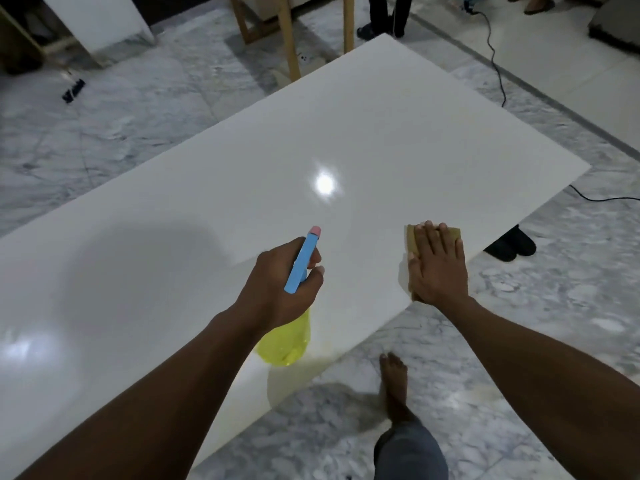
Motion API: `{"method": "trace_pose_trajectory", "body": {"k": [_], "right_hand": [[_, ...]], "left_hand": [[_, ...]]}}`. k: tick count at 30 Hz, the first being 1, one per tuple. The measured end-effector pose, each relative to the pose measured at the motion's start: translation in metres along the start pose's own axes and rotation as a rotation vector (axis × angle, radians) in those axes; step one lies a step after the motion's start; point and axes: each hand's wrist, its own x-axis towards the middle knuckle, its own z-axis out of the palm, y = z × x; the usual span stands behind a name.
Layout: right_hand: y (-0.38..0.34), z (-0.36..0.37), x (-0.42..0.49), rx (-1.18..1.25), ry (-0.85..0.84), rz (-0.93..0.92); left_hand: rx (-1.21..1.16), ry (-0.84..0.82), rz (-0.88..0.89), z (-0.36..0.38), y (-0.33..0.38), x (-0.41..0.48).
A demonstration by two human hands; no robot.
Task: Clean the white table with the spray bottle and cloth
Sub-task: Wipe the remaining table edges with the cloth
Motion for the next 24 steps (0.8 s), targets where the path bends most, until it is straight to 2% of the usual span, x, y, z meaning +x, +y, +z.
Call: {"method": "trace_pose_trajectory", "body": {"k": [12, 19, 24], "right_hand": [[-0.226, 0.077, -0.169, 0.037, 0.018, -0.117], [-0.287, 0.096, -0.211, 0.021, 0.063, -0.093], [-0.324, 0.115, -0.234, 0.014, 0.082, -0.087]], "left_hand": [[0.060, 0.162, -0.129, -0.149, -0.135, -0.230], [0.001, 0.222, -0.195, -0.201, -0.181, -0.283], [-0.011, 0.203, -0.205, -0.237, -0.218, -0.293]]}}
